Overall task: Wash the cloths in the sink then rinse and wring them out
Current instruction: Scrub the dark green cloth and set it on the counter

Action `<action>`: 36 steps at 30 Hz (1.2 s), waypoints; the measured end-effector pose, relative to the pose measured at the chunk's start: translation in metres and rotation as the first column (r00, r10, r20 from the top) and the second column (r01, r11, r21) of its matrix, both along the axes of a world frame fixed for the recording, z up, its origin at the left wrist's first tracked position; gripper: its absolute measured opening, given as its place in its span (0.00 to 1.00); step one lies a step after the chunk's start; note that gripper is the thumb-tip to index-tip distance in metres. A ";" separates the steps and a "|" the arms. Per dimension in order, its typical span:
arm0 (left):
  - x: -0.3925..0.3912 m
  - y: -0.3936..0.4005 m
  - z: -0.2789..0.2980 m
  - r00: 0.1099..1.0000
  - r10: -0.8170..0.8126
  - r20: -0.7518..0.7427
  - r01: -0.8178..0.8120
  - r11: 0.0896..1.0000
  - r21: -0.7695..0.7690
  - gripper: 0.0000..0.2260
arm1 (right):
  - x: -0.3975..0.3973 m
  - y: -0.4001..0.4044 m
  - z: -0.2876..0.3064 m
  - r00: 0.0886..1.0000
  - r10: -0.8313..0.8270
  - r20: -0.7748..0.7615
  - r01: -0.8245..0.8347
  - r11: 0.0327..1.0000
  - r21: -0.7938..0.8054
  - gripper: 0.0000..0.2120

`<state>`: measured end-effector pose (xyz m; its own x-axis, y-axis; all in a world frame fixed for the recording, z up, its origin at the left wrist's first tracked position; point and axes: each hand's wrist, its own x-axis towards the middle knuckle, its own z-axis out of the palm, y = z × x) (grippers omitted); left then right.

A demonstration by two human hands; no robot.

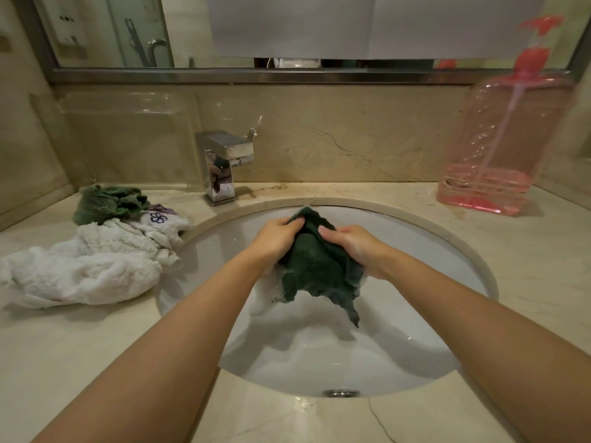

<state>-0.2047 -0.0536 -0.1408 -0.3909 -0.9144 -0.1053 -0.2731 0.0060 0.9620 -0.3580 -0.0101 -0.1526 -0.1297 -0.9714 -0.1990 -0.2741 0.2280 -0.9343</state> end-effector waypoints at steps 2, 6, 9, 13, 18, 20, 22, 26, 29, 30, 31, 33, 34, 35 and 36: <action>0.000 -0.001 -0.002 0.997 0.019 0.069 -0.020 1.000 0.017 0.12 | 0.001 0.000 -0.001 0.994 -0.046 -0.101 0.035 0.994 -0.100 0.14; 0.000 -0.003 -0.005 0.977 0.041 0.209 -0.022 0.996 -0.090 0.15 | -0.001 -0.002 -0.002 0.984 -0.160 -0.080 0.129 0.943 -0.307 0.14; 0.002 -0.002 -0.003 0.984 0.122 0.131 -0.083 0.959 -0.269 0.09 | 0.001 -0.003 0.000 0.965 -0.255 -0.057 0.207 0.881 -0.425 0.10; 0.010 -0.008 -0.002 0.990 0.034 0.137 0.012 0.947 -0.320 0.12 | -0.007 0.002 0.000 0.981 -0.063 -0.183 0.010 0.961 -0.278 0.08; 0.011 0.005 -0.019 0.178 -0.659 0.730 0.513 0.695 0.503 0.09 | -0.012 0.008 -0.020 0.705 0.680 -0.201 -0.392 0.610 0.688 0.06; 0.012 0.005 -0.022 0.143 -0.688 0.712 0.503 0.670 0.546 0.07 | -0.004 0.007 -0.022 0.669 0.707 -0.227 -0.372 0.584 0.722 0.11; 0.014 0.004 -0.020 0.166 -0.640 0.750 0.515 0.705 0.488 0.07 | 0.000 0.008 -0.020 0.699 0.672 -0.244 -0.385 0.641 0.664 0.10; 0.014 -0.003 -0.018 0.429 -0.377 0.821 0.495 0.858 0.136 0.14 | -0.005 0.010 -0.012 0.900 0.387 -0.199 -0.319 0.898 0.304 0.10; 0.007 -0.006 -0.011 0.832 -0.181 0.524 0.286 0.950 -0.126 0.12 | -0.008 0.004 0.001 0.988 0.003 -0.154 -0.011 0.999 -0.049 0.12; 0.005 -0.005 -0.007 0.896 -0.114 0.430 0.216 0.956 -0.196 0.11 | -0.010 0.002 0.004 0.983 -0.107 -0.148 0.085 0.986 -0.143 0.13; 0.003 -0.005 -0.004 0.932 -0.049 0.359 0.155 0.950 -0.273 0.11 | -0.011 0.002 0.007 0.970 -0.183 -0.158 0.147 0.965 -0.216 0.14; 0.001 -0.004 0.000 0.979 0.020 0.202 0.056 0.929 -0.366 0.11 | -0.012 0.005 0.013 0.954 -0.238 -0.183 0.180 0.941 -0.287 0.15; 0.002 -0.002 0.002 0.992 0.016 0.122 0.030 0.930 -0.365 0.10 | -0.013 0.006 0.017 0.959 -0.235 -0.158 0.184 0.941 -0.283 0.14; 0.002 -0.001 0.005 0.999 0.000 0.050 0.018 0.936 -0.353 0.10 | -0.012 0.008 0.021 0.969 -0.223 -0.102 0.191 0.947 -0.260 0.12; 0.002 0.000 0.006 1.000 -0.018 -0.009 0.014 0.942 -0.337 0.10 | -0.013 0.009 0.026 0.975 -0.218 -0.042 0.203 0.953 -0.224 0.09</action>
<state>-0.2023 -0.0535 -0.1344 -0.4048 -0.8894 0.2121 -0.2590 0.3340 0.9063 -0.3707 -0.0014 -0.1271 -0.3415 -0.9394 0.0291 -0.3039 0.0811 -0.9492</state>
